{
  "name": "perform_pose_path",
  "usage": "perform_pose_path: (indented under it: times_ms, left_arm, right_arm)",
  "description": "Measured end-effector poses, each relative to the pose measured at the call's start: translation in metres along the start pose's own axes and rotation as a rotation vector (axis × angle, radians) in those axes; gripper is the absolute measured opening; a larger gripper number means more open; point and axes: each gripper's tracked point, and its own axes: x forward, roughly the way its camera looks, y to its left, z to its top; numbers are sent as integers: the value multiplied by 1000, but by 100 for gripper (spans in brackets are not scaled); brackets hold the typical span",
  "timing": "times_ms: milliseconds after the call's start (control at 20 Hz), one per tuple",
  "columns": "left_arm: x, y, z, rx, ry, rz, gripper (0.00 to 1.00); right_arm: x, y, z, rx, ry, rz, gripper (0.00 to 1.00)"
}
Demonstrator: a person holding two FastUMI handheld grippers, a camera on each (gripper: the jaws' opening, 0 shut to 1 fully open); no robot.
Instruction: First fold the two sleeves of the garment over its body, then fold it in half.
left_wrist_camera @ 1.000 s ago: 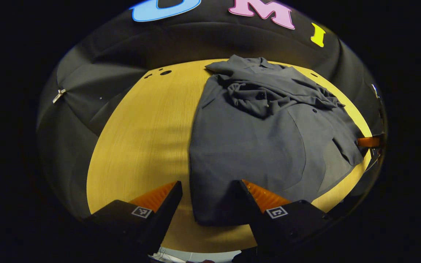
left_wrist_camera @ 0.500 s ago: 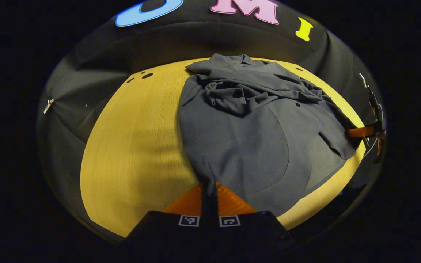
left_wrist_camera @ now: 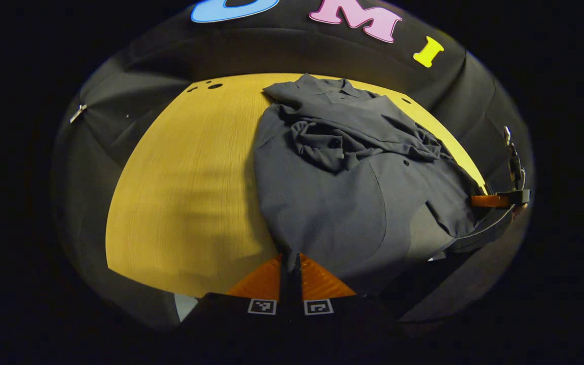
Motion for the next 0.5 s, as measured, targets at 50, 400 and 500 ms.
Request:
perform_pose_path:
  times_ms: [50, 400, 500]
  left_arm:
    - [-7, 0, 5, -11, -3, -5, 6]
    - [-57, -12, 75, -87, -145, -54, 2]
    - [-65, -13, 102, -93, -204, -61, 6]
  right_arm:
    - [-6, 1, 1, 4, -3, 9, 5]
    - [-50, 24, 66, 42, -147, 91, 5]
    - [-63, 32, 95, 40, -211, 111, 5]
